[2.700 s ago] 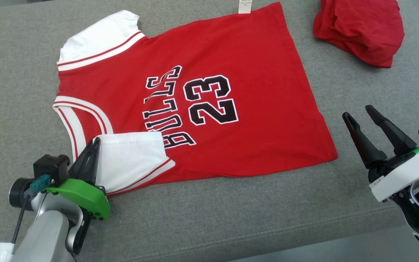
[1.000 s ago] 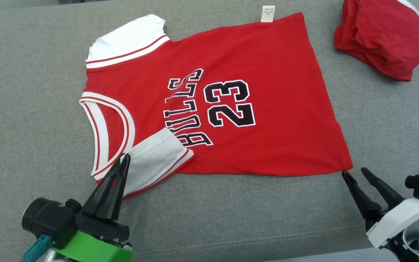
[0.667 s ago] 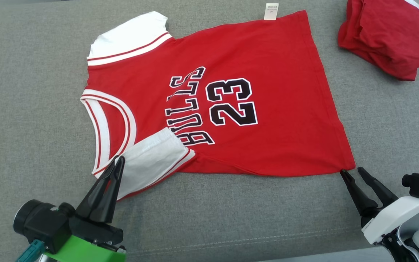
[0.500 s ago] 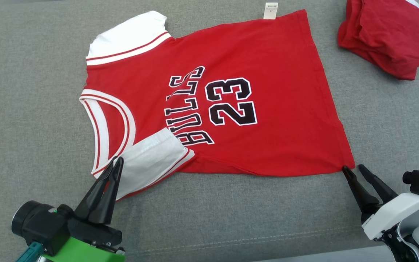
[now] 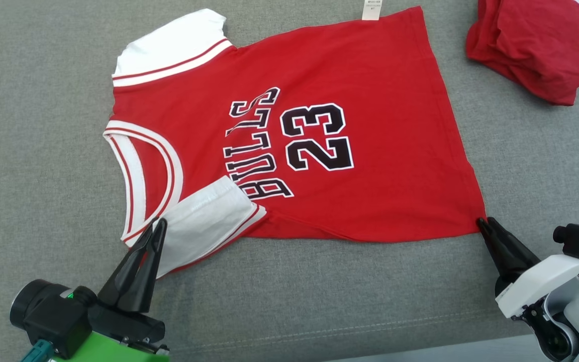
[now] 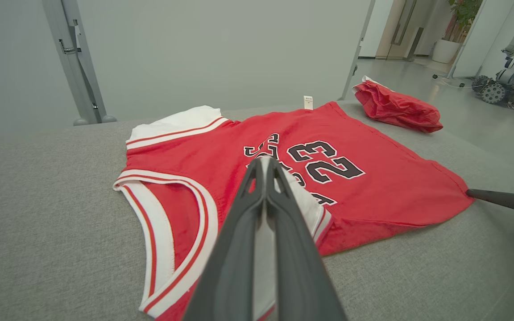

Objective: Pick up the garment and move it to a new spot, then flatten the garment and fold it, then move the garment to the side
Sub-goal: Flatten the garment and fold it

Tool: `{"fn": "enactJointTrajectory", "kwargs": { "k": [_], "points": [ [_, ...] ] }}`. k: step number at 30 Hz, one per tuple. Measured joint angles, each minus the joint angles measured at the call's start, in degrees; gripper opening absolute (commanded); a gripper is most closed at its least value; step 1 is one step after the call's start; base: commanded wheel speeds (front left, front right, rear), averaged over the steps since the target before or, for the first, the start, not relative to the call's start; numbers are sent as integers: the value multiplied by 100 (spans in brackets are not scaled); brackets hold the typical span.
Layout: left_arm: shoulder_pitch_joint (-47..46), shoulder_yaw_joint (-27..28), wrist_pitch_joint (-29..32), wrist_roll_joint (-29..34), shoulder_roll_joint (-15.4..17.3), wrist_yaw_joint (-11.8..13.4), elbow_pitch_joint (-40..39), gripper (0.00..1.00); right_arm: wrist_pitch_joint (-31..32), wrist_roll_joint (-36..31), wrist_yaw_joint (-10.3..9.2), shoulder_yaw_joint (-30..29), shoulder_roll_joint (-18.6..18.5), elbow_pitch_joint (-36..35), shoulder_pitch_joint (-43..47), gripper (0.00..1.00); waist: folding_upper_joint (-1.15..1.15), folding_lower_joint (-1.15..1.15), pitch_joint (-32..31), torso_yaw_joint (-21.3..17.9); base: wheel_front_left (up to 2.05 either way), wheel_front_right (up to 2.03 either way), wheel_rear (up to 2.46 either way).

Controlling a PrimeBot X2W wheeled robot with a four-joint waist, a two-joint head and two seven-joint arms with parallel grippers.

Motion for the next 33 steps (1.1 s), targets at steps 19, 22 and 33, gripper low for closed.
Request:
{"fn": "enactJointTrajectory", "kwargs": {
  "k": [19, 22, 33],
  "points": [
    [-15, 11, 0, 37, 68, 0, -204, 0, -9, 101, 3, 227, -88, -348, -206, 0, 0, 0, 64, -131, 0, 0, 0],
    [-17, 11, 0, 53, 115, 0, -254, 0, -51, 101, 4, 223, -225, -538, -248, 0, 0, 0, 43, -150, 0, 0, 0],
    [28, 42, -7, -19, 182, 0, -783, 0, -52, 630, 3, 152, -513, -1139, -5, 0, 0, 0, -106, -197, 0, 0, 0]
  ]
}}
